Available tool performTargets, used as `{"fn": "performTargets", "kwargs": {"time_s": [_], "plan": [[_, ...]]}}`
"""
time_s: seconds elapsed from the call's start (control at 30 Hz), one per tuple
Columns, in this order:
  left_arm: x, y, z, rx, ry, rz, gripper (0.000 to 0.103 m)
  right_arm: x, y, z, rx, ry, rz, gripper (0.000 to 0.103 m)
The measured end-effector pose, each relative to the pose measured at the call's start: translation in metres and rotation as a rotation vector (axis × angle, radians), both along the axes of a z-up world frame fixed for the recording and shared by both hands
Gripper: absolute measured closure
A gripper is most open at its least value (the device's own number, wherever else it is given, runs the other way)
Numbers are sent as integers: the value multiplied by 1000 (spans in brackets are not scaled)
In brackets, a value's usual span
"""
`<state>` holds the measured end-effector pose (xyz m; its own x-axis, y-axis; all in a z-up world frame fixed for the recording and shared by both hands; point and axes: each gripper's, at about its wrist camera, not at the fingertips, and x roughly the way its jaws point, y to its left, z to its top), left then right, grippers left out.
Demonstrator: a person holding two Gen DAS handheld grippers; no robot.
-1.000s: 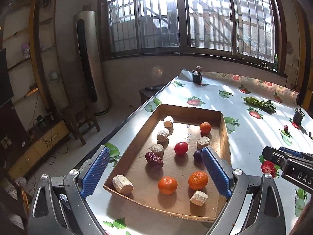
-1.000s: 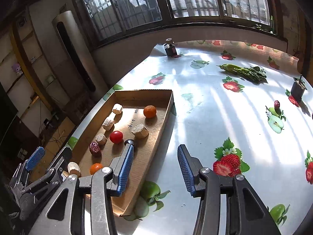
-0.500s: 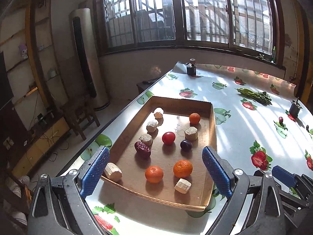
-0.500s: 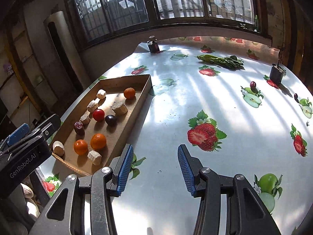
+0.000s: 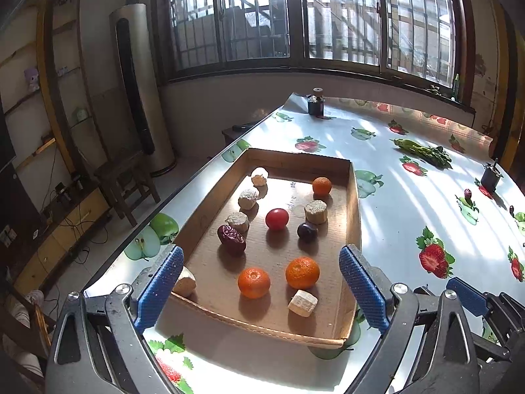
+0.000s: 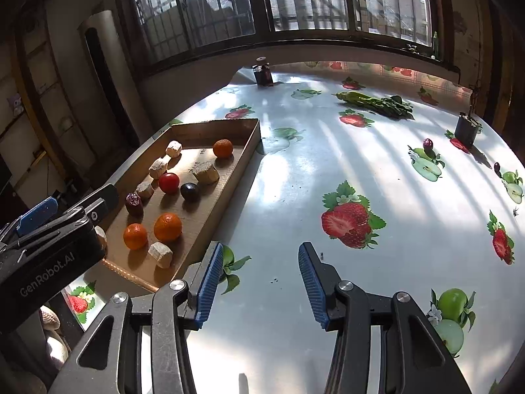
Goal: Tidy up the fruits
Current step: 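Withdraw both open grippers from the box toward the remaining red dates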
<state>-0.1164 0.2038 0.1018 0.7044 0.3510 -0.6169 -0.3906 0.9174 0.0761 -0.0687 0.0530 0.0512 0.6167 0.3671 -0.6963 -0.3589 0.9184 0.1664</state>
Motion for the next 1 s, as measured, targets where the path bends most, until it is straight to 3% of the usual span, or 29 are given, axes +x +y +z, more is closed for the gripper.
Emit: {"fn": "performTargets", "kwargs": {"time_s": [0.27, 0.4, 0.6, 0.73, 0.87, 1.0], "plan": [[2, 2, -6, -25, 19, -16, 7, 1, 5, -7, -12, 18, 8, 51], [2, 1, -5, -60, -15, -64, 7, 4, 2, -9, -18, 28, -4, 51], [13, -14, -12, -119, 18, -135, 7, 7, -20, -6, 7, 32, -66, 51], [10, -29, -12, -114, 29, -168, 7, 6, -34, -3, 19, 33, -89, 51], [8, -44, -12, -149, 47, -238, 7, -1, -50, 3, 9, 16, -101, 51], [10, -59, -6, -239, 70, -351, 7, -5, -74, 13, 4, -3, -143, 51]]}}
